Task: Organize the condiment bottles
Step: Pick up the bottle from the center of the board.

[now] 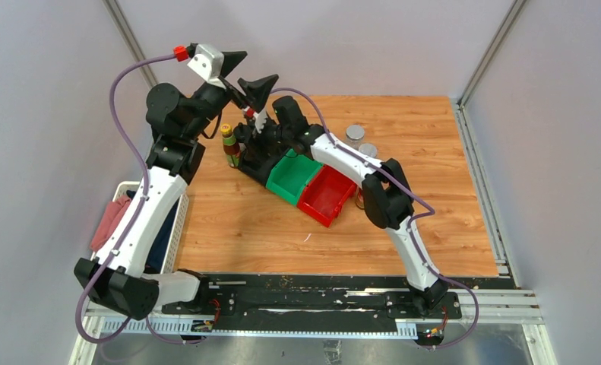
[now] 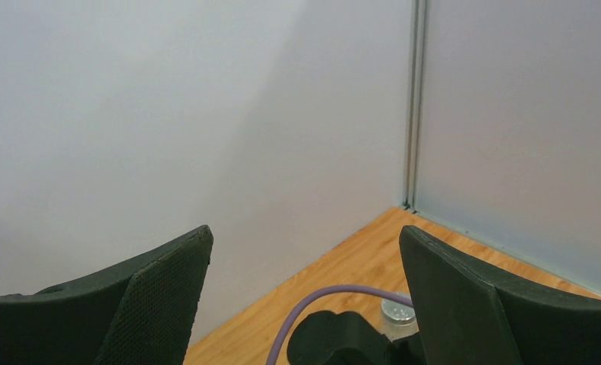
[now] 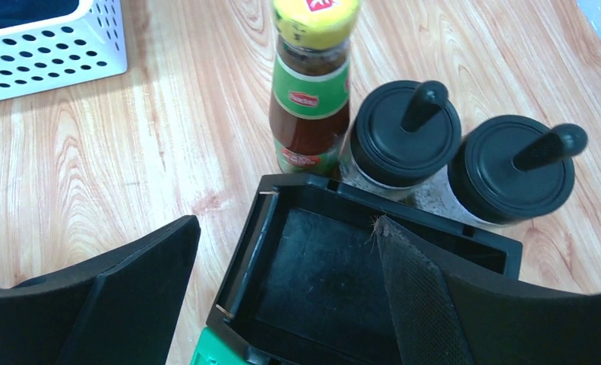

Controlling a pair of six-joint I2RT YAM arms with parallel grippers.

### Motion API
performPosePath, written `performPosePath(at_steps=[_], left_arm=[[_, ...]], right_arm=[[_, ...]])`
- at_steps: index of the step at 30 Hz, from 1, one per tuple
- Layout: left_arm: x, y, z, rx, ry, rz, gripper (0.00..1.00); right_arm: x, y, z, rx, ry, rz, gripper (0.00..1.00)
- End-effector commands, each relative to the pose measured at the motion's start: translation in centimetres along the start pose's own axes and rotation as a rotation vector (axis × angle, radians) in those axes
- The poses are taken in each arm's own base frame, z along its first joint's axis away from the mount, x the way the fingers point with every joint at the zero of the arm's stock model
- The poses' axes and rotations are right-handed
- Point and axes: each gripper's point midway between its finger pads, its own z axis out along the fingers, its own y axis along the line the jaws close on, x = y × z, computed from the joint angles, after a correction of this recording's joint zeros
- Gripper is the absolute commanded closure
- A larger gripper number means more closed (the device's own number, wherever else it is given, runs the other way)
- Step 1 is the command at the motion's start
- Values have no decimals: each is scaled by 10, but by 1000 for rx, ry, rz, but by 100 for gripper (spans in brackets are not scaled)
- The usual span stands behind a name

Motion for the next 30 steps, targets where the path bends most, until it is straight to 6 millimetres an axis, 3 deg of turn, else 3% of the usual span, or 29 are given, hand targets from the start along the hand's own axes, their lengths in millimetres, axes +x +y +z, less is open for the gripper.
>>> performPosePath(at_steps=[1, 13, 30], left_arm=[[-31, -15, -9, 52, -77, 5, 0], [-34, -30, -6, 125, -93, -48, 0], [-26, -31, -3, 136, -82, -59, 0]], right_arm=[[-22, 10, 8, -1, -37, -83, 10], [-53, 25, 27, 14, -137, -164, 13], [-74, 7, 41, 95, -262, -145, 13]])
